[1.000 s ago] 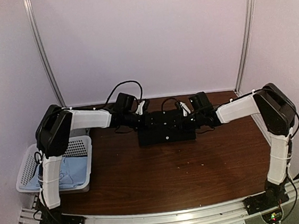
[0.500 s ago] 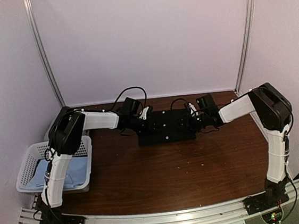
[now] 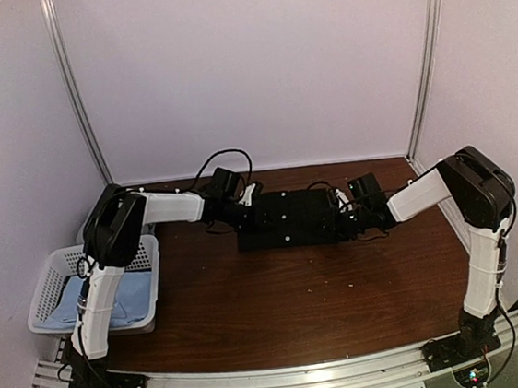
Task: Fold and stack the long sleeve shirts
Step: Smooth out the square-folded shirt at the center of the board.
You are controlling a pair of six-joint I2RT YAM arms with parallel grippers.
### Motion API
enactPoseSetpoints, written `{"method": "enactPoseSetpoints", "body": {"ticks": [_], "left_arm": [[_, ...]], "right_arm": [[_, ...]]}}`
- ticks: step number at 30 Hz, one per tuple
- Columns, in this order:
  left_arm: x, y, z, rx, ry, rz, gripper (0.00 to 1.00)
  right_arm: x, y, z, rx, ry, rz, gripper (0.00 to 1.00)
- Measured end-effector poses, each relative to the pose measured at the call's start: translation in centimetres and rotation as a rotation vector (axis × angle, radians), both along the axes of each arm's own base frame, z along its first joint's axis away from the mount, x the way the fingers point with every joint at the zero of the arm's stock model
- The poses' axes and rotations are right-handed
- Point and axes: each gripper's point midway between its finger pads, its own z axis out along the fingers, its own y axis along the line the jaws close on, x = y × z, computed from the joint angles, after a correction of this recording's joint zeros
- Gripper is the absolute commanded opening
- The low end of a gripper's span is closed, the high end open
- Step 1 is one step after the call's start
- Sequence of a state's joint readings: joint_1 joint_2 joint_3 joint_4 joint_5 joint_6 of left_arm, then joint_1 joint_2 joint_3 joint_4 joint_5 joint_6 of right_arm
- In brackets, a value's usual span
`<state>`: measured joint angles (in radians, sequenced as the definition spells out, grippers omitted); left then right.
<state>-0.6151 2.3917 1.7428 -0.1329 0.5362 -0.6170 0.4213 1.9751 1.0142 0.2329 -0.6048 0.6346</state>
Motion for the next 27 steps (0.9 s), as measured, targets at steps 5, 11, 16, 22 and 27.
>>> {"method": "enactPoseSetpoints", "body": {"ticks": [5,11,16,22,27], "left_arm": [[-1.4,0.3,0.0,0.006,0.005,-0.008,0.3],[-5.8,0.9,0.0,0.048,0.03,-0.029,0.31],[-9.8,1.2,0.2,0.078,0.058,-0.054,0.31],[-11.3,2.4,2.2,0.101,0.053,-0.03,0.31],[-9.7,3.9,5.3,0.08,0.001,0.043,0.31]], "right_arm": [[-2.1,-0.8,-0.1,-0.047,-0.008,0.009,0.4],[-6.3,-1.2,-0.7,-0.108,0.002,0.046,0.39],[-10.0,-1.1,-0.6,-0.149,0.024,0.085,0.4],[-12.6,-1.2,1.2,-0.188,0.042,0.118,0.41],[-10.3,0.2,5.7,-0.151,-0.048,0.119,0.41]]}}
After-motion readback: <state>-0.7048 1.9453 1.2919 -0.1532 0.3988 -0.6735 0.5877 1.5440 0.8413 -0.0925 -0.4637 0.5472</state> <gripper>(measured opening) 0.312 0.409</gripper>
